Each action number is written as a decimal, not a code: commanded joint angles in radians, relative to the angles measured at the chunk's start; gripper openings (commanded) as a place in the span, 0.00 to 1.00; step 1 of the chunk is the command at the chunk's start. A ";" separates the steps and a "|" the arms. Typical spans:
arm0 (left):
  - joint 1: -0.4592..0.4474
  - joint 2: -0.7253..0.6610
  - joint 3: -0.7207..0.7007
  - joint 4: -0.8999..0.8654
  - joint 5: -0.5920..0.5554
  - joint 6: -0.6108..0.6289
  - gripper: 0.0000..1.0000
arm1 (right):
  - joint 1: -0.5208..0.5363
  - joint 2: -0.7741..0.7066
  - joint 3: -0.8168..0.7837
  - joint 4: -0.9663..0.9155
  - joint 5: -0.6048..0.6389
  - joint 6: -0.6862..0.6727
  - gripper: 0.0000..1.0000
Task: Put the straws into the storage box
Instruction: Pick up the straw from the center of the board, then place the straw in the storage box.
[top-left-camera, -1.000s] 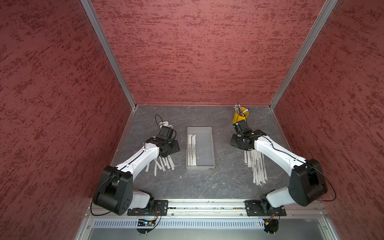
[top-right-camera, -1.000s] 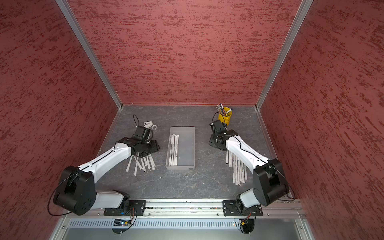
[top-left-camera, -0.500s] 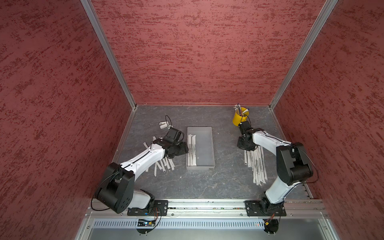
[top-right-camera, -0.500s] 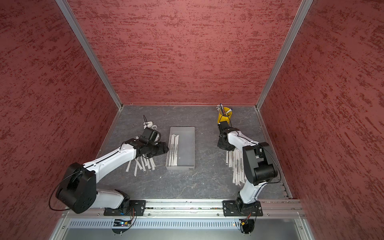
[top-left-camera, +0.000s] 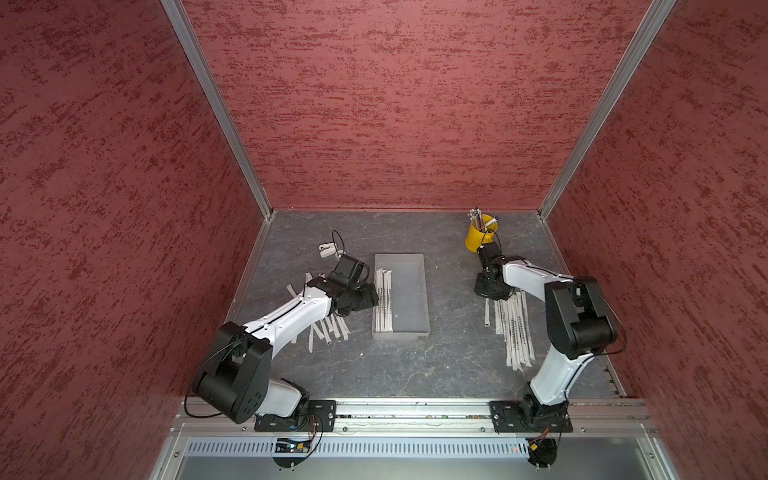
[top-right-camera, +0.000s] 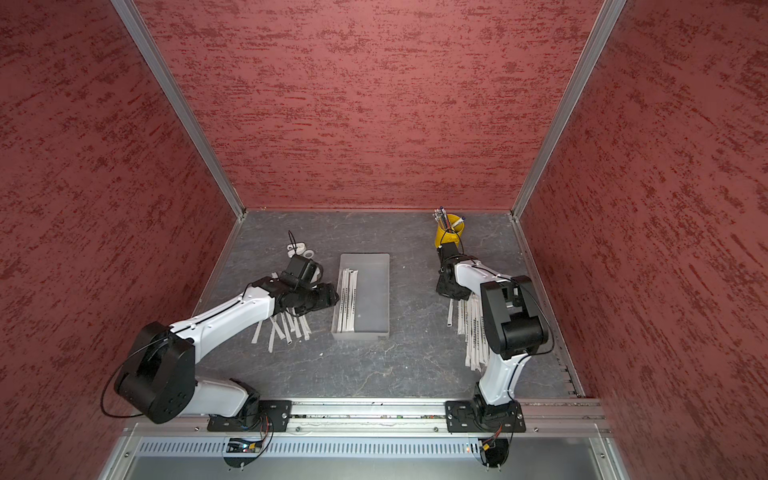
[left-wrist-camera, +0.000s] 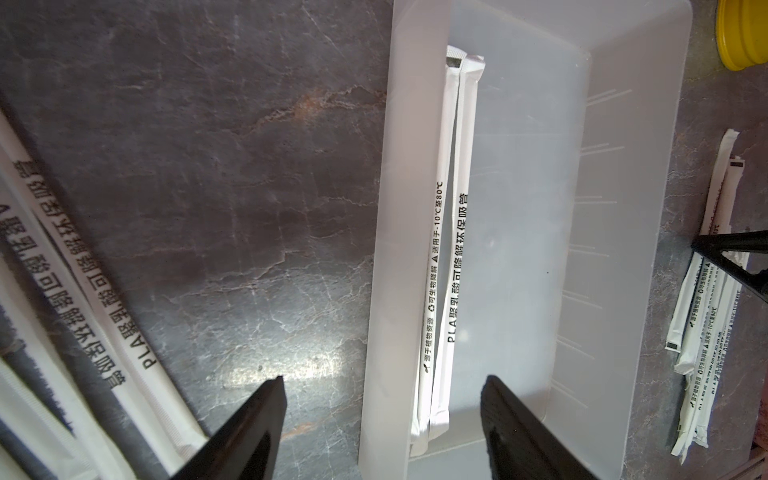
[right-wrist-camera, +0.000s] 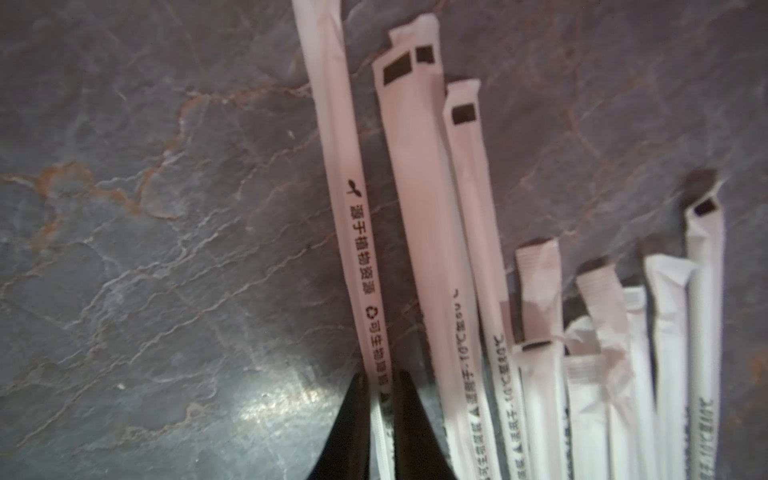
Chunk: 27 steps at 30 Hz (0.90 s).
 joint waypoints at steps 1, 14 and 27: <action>0.004 -0.013 0.003 0.004 -0.013 -0.002 0.77 | 0.015 -0.013 -0.027 0.017 -0.028 0.002 0.07; 0.122 -0.156 -0.045 -0.047 -0.061 -0.020 0.76 | 0.520 -0.268 0.099 0.022 -0.148 0.287 0.02; 0.119 -0.168 -0.088 -0.045 -0.064 -0.030 0.76 | 0.636 0.179 0.369 0.129 -0.174 0.347 0.02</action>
